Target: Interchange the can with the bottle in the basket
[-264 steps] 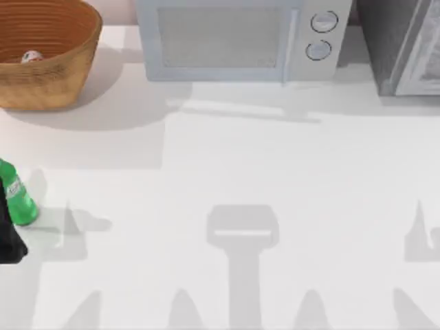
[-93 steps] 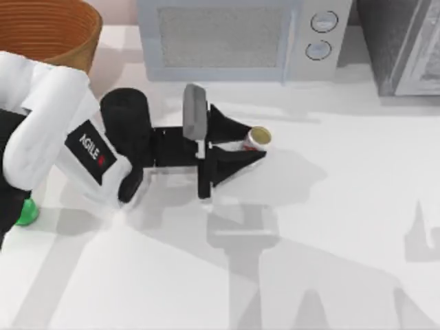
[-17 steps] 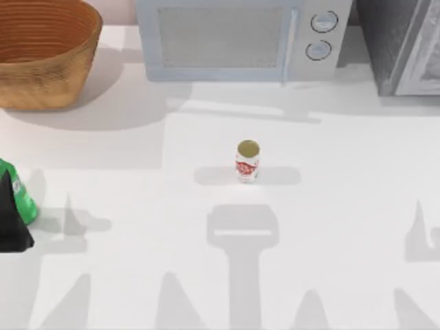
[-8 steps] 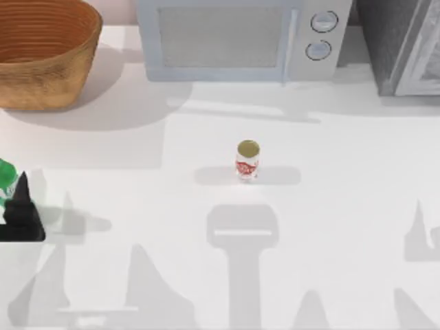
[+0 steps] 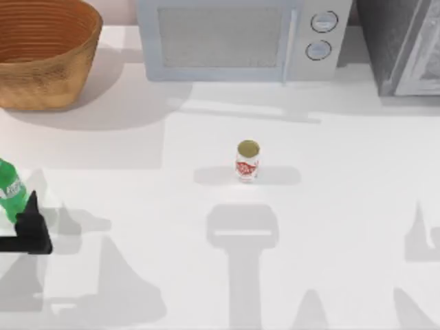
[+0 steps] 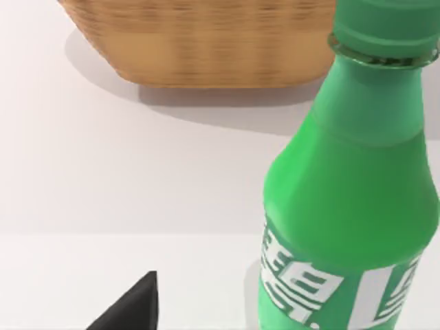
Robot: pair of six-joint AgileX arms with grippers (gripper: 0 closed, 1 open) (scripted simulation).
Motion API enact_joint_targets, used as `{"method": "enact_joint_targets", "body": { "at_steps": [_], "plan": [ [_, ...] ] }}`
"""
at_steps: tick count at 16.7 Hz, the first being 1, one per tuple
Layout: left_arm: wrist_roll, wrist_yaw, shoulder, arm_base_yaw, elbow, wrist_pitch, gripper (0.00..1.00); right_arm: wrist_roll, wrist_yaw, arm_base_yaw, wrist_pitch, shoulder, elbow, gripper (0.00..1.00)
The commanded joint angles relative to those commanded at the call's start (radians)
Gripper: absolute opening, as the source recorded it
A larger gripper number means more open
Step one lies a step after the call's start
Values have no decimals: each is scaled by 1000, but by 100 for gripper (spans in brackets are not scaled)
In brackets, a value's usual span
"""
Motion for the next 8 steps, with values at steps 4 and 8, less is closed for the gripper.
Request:
{"method": "enact_joint_targets", "body": {
  "at_steps": [4, 8],
  "plan": [
    [4, 8, 94, 5, -4, 79, 100, 0, 0, 0, 0, 0, 0, 100],
    [4, 7, 97, 5, -4, 82, 100, 0, 0, 0, 0, 0, 0, 100]
  ]
}}
